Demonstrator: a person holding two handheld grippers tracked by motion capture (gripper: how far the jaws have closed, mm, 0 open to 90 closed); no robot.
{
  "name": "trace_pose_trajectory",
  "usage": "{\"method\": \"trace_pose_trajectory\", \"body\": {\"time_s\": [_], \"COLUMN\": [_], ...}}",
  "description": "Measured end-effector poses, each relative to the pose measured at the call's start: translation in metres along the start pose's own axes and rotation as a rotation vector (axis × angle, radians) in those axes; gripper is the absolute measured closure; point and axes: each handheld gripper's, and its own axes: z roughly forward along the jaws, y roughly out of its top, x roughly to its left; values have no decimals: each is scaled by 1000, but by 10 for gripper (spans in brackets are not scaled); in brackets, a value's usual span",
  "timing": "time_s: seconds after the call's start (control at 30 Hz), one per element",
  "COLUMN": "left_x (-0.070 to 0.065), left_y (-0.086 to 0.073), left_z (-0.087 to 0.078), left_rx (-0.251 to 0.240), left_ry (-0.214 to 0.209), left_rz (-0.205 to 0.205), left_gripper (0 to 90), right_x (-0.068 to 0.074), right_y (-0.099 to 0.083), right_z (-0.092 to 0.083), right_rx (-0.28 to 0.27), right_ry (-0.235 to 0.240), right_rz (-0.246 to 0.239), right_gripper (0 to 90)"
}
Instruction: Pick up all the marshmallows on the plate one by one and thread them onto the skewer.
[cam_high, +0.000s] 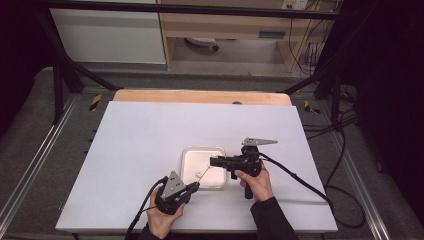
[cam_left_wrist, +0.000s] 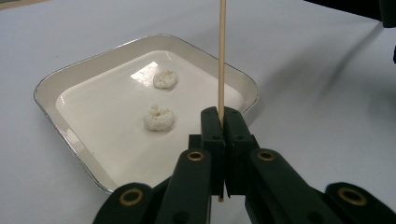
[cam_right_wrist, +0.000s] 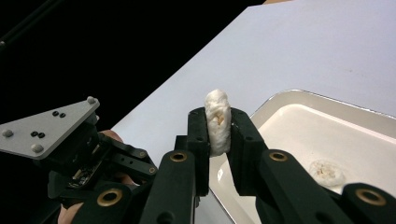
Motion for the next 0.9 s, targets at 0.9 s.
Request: {"method": "trace_pose_trajectory", "body": {"time_s": [0.9], "left_x": [-2], "left_y": [13], "left_z": [7], "left_rx": [-21], "left_ry": [-9], "left_rz": [-27], "left_gripper": [887], "right_x": [3], "right_y": [-21], "right_z": [19], "right_rx": [89], "right_ry": [28], "right_rz": [-11], "right_gripper": [782]}}
